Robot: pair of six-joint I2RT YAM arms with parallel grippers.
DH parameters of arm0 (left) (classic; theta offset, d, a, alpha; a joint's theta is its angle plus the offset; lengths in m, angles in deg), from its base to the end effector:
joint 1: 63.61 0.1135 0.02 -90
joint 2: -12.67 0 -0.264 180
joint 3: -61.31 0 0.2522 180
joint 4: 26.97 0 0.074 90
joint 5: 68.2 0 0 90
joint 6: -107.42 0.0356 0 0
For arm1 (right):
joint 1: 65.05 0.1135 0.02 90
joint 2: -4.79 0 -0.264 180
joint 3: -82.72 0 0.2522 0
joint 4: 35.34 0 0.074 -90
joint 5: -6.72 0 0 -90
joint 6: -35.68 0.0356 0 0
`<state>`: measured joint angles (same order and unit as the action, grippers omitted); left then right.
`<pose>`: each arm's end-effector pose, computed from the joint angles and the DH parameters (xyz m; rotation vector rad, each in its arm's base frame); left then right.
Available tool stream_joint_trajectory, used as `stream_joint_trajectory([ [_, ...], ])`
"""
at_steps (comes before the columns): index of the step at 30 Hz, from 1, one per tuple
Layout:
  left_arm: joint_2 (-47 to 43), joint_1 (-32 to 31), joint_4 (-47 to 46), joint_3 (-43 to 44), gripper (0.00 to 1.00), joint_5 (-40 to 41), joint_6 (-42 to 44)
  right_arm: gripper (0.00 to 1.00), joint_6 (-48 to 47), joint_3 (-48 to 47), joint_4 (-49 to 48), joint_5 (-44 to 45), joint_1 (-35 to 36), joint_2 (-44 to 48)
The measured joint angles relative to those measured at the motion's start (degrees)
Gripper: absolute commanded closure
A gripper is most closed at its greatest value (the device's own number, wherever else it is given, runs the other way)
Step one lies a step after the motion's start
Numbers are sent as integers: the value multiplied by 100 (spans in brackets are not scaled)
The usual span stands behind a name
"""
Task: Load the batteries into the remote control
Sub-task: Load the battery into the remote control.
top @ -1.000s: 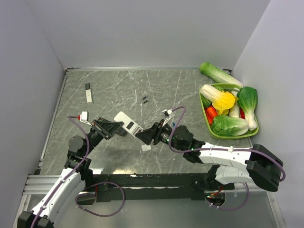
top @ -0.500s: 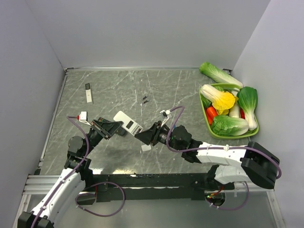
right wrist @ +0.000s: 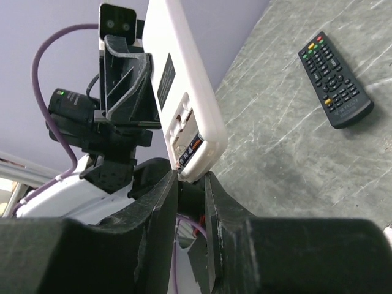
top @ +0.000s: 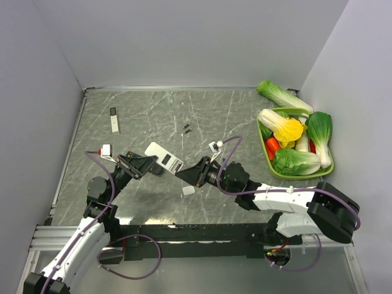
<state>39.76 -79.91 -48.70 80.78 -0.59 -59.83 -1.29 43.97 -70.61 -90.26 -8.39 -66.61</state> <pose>0.1292 -0.0519 0.2263 -0.4315 1.4822 -1.6011 0.1378 0.2174 0.2326 -0.1680 1.7552 1.5678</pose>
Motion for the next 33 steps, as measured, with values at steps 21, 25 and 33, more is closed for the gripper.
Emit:
stream_joint_trajectory([
  [21, -273, -28, 278, -81, 99, -48, 74, 50, -4, -11, 55, 107, -149, 2],
  [25, -313, -31, 352, -81, 99, -48, 120, 52, -17, -20, 55, 74, -155, -13],
  [33, -323, -31, 387, -81, 99, -48, 151, 59, -20, -28, 20, -138, -157, -131],
])
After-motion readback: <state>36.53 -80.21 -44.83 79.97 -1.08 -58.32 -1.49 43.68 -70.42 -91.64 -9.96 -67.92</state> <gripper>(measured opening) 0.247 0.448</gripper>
